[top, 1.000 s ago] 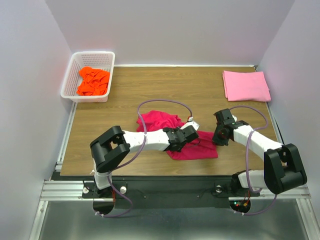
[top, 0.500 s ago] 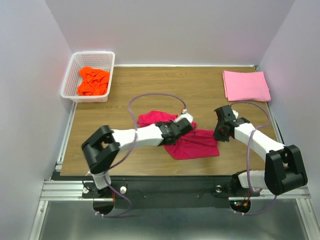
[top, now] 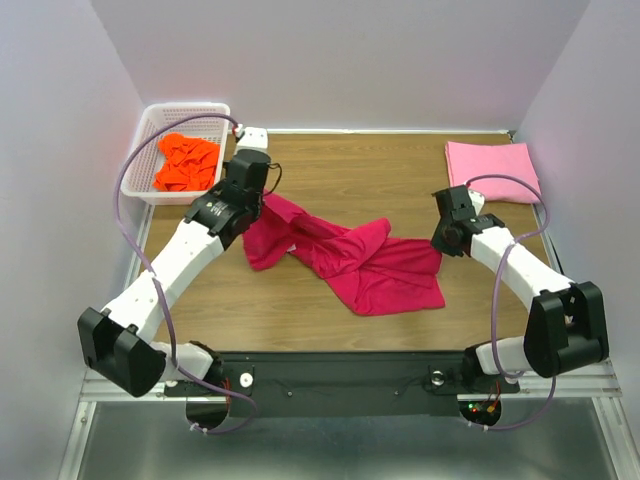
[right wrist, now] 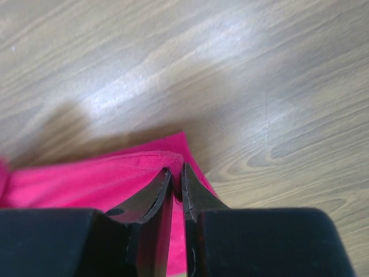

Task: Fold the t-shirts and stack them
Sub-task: Flatten the tshirt out

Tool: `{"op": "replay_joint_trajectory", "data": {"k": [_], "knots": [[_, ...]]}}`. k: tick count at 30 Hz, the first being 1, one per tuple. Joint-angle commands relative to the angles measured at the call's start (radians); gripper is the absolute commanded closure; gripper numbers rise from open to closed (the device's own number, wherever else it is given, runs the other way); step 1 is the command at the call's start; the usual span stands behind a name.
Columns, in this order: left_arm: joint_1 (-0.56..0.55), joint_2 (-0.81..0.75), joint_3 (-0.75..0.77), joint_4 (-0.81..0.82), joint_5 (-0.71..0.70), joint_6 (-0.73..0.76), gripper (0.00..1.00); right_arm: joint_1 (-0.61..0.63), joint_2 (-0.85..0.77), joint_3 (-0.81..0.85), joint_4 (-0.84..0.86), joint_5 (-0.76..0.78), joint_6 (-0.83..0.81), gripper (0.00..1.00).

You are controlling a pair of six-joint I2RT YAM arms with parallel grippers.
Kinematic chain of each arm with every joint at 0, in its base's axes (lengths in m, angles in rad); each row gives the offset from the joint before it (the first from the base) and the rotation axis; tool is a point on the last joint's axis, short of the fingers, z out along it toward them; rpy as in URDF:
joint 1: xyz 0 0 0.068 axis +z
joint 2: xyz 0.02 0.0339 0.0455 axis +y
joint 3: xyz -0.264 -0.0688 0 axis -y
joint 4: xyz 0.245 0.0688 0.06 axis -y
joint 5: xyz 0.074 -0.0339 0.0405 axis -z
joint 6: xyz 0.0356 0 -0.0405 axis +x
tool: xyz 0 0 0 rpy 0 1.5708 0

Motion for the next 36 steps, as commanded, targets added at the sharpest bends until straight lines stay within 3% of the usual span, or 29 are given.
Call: {"op": "replay_joint_trajectory", "data": {"k": [1, 9, 22, 25, 27, 32, 36], "knots": [[0.074, -0.040, 0.008, -0.007, -0.019, -0.007, 1.00, -0.017, 0.007, 0.037, 0.000, 0.063, -0.004, 0.84], [0.186, -0.101, 0.042, 0.020, -0.008, 0.000, 1.00, -0.035, -0.038, -0.001, -0.014, 0.110, 0.007, 0.82], [0.199, -0.017, 0.272, 0.017, 0.078, 0.006, 1.00, -0.033, -0.036, 0.342, -0.014, 0.137, -0.144, 0.85], [0.203, 0.003, 0.329, 0.023, 0.072, 0.020, 1.00, -0.033, -0.016, 0.424, -0.005, 0.138, -0.170, 0.89], [0.212, 0.033, 0.397, 0.052, 0.075, 0.040, 1.00, -0.033, 0.017, 0.494, 0.012, 0.158, -0.223, 0.99], [0.242, 0.214, 0.728, 0.010, 0.119, 0.040, 1.00, -0.033, 0.177, 0.854, 0.021, 0.179, -0.312, 0.99], [0.252, 0.308, 0.955, -0.009, 0.138, 0.080, 1.00, -0.035, 0.244, 1.038, 0.058, 0.198, -0.368, 0.99]]}}
